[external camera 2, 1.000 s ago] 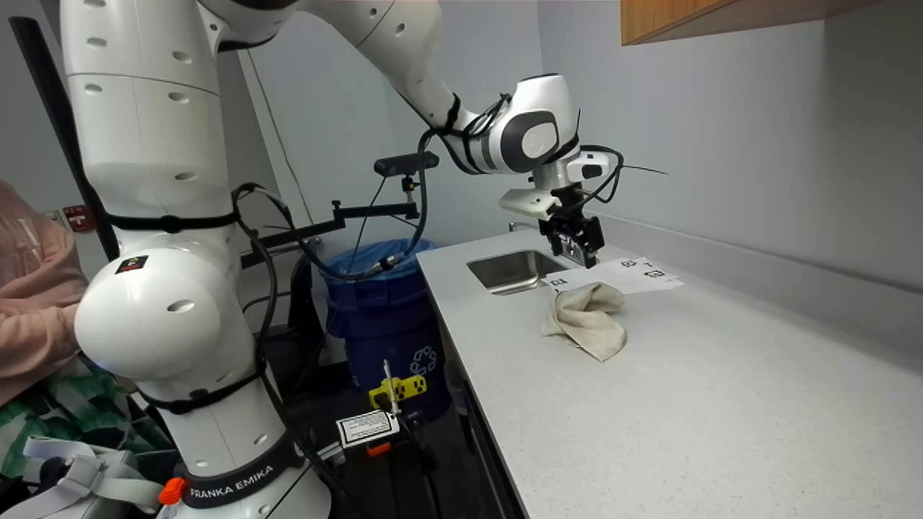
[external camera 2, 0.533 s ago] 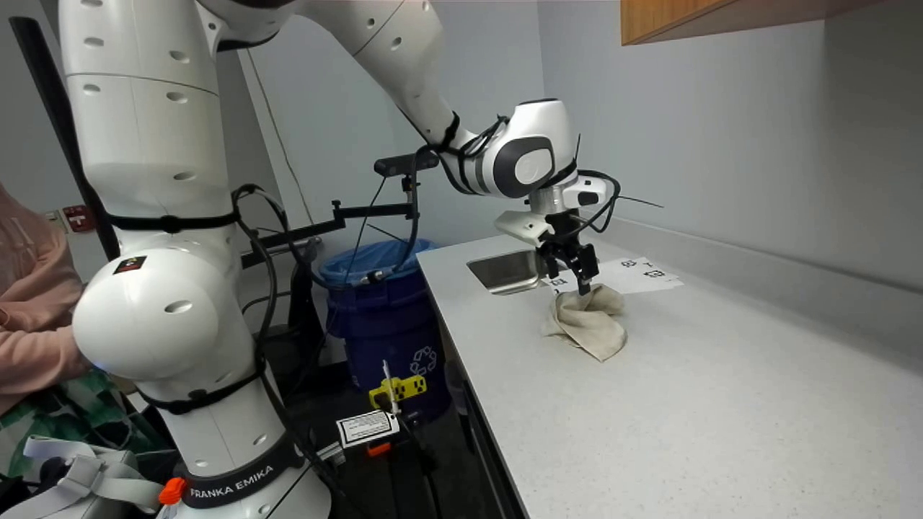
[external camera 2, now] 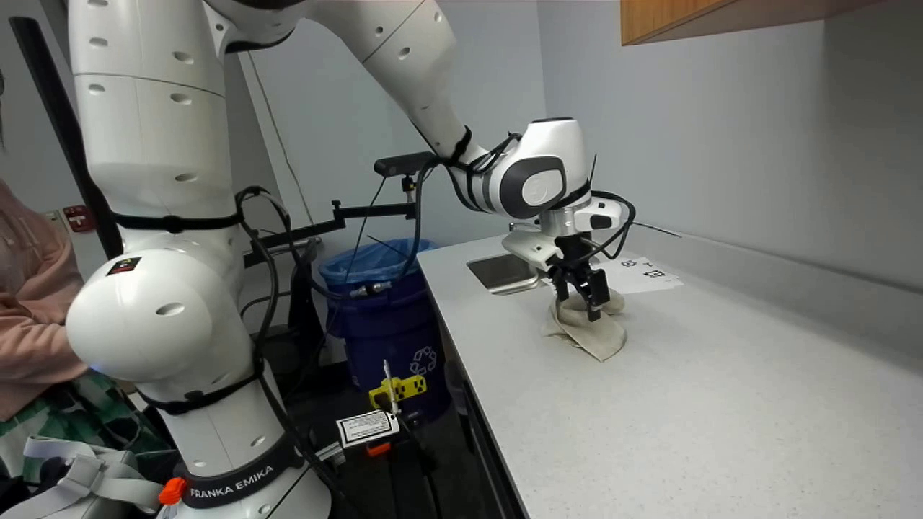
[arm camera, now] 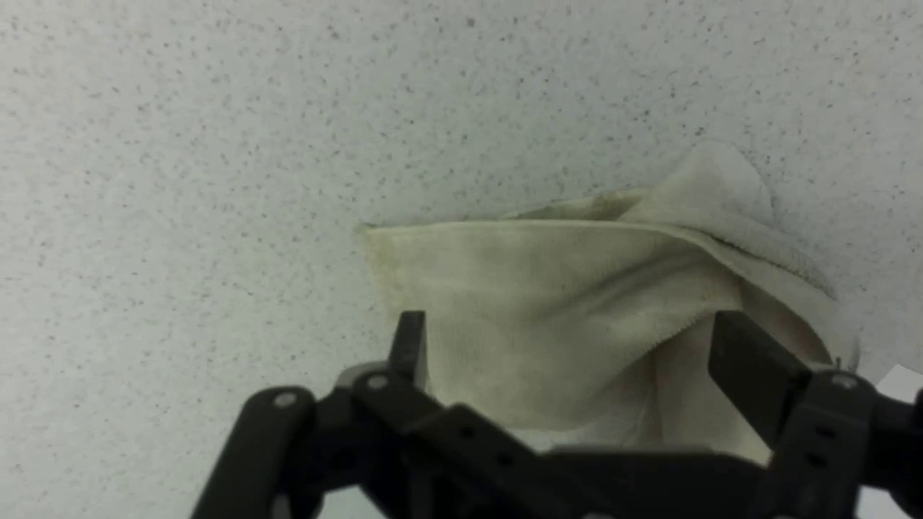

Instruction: Use the towel to wipe the counter

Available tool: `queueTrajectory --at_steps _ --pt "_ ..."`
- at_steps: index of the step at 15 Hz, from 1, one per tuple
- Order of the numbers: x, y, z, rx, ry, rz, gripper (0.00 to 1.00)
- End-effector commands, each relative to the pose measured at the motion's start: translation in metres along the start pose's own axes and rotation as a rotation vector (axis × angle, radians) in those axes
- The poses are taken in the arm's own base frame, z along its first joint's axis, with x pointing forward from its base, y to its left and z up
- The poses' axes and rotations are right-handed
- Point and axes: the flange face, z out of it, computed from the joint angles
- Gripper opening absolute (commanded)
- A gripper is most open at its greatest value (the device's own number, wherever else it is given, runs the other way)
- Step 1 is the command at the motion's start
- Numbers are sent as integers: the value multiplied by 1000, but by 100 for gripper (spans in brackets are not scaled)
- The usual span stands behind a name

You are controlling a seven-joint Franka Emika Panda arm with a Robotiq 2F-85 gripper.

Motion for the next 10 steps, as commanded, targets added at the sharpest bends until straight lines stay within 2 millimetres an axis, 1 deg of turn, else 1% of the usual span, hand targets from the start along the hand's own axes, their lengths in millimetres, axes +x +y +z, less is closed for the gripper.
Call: queueTrajectory --at_steps 1,6,10 --pt "12 1 5 18 14 -20 100" --pt "38 -8 0 18 35 -94 100" --pt "61 -22 2 78 71 -151 100"
